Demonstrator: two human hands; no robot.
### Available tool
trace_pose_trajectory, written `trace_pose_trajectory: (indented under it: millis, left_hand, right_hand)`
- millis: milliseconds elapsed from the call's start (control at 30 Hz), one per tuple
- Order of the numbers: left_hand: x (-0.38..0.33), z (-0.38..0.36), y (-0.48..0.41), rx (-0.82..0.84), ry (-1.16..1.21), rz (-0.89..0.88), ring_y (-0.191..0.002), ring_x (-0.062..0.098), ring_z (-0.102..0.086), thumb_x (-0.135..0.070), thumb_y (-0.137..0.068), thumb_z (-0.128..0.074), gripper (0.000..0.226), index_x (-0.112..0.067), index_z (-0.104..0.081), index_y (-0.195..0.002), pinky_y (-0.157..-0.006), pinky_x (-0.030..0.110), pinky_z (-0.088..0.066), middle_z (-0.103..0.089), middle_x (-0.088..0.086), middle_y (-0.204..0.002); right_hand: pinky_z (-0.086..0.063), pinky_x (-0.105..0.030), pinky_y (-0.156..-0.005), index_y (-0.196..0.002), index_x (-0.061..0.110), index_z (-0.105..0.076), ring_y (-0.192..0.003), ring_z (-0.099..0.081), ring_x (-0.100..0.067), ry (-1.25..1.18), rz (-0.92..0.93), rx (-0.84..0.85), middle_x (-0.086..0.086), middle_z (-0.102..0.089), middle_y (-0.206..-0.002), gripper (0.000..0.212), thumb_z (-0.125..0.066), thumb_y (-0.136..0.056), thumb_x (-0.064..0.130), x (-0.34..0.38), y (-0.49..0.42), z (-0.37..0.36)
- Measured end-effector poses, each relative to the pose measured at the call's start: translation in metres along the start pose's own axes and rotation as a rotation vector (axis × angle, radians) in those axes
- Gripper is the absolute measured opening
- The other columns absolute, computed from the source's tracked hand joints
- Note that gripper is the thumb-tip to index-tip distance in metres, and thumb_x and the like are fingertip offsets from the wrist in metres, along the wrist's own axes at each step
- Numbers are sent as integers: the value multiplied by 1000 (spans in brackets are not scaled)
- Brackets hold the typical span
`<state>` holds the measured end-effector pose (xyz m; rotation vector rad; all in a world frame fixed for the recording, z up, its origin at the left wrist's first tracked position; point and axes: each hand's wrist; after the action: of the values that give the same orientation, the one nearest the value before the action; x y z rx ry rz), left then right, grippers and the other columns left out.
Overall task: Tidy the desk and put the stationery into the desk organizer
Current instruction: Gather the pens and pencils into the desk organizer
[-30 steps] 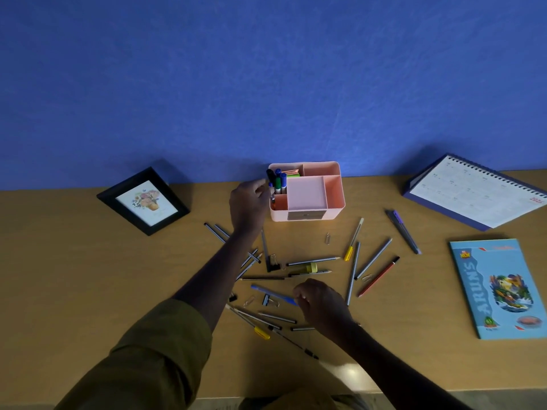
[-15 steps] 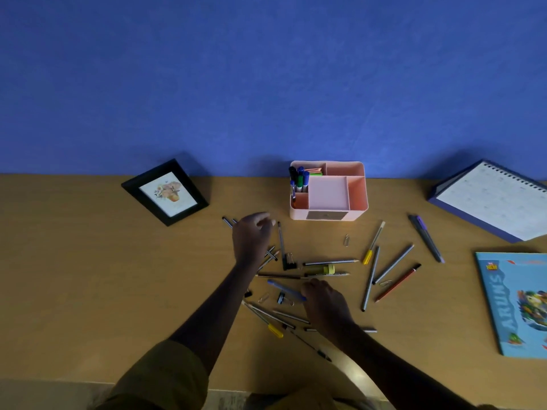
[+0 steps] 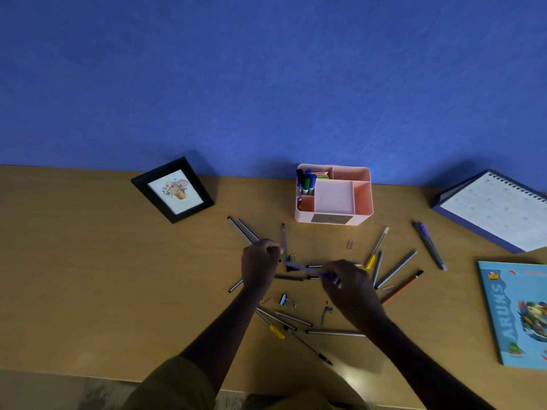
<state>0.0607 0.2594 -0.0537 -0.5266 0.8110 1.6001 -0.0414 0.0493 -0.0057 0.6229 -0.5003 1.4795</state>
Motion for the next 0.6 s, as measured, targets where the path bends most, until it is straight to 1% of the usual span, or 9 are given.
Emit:
trace_pose_trajectory:
  millis: [100,167,233,333,400,433,500,600]
  left_hand:
    - [1,-6,9,15,-35,-23,-70,0,-68,-23,-90,-80,6,-18,-82,-92,-61,18,-51,-79,-8,-83]
    - [2,-10,13,12,-52,-17,-72,2,-68,-25,-89,-81,7,-19,-82,-92,-62,20,-52,-79,-8,-85]
    - [2,-13,14,3,-59,12,-72,5,-69,-26,-88,-82,8,-19,-82,-92,-63,25,-56,-79,-8,-85]
    - [4,-19,16,2,-72,22,-66,8,-70,-28,-90,-80,9,-19,-81,-93,-62,32,-61,-79,-7,-84]
    - [4,-23,18,3,-93,20,-65,9,-71,-29,-92,-78,10,-19,-81,-95,-61,35,-62,-80,-6,-86]
    - [4,-25,18,3,-105,16,-67,9,-72,-29,-92,-77,11,-19,-81,-96,-61,35,-62,-80,-5,-87]
    - [4,-28,19,5,-113,18,-72,9,-72,-29,-92,-78,12,-20,-81,-98,-62,34,-62,-80,-5,-88]
    - [2,-33,19,4,-121,49,-74,11,-72,-31,-91,-79,13,-21,-80,-98,-62,32,-60,-80,-5,-88]
  right_hand:
    - [-60,-20,-70,-111,14,-74,-85,-67,1,-36,51,-147,5,-73,-101,14,-74,-97,10,9,-19,30]
    - [-61,-22,-72,-111,12,-75,-87,-70,-3,-51,76,-226,2,-75,-103,14,-74,-97,10,13,-33,47]
    - [-64,-27,-76,-112,12,-75,-93,-73,-6,-57,96,-285,0,-76,-106,14,-74,-98,13,16,-49,59]
    - [-65,-30,-86,-116,12,-72,-107,-74,-15,-35,106,-341,-2,-75,-119,19,-72,-100,23,20,-71,69]
    - [-66,-32,-86,-116,12,-71,-111,-74,-17,-24,103,-355,-2,-74,-122,22,-71,-101,28,22,-85,73]
    - [-66,-32,-85,-115,12,-71,-111,-74,-17,-15,99,-357,-2,-74,-122,22,-71,-101,29,24,-92,74]
    - [-66,-29,-83,-113,12,-73,-109,-75,-17,-11,93,-363,-4,-76,-119,18,-74,-100,24,25,-106,73]
    - [-61,-22,-79,-109,10,-76,-99,-76,-17,44,86,-364,-5,-79,-113,12,-76,-99,16,25,-127,69]
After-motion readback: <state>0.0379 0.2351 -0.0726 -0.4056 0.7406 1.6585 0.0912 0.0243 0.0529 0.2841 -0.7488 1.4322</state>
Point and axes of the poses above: each hand's wrist, its own y-axis away from the middle knuckle, its own z-axis out of the back of the hand, x = y × z
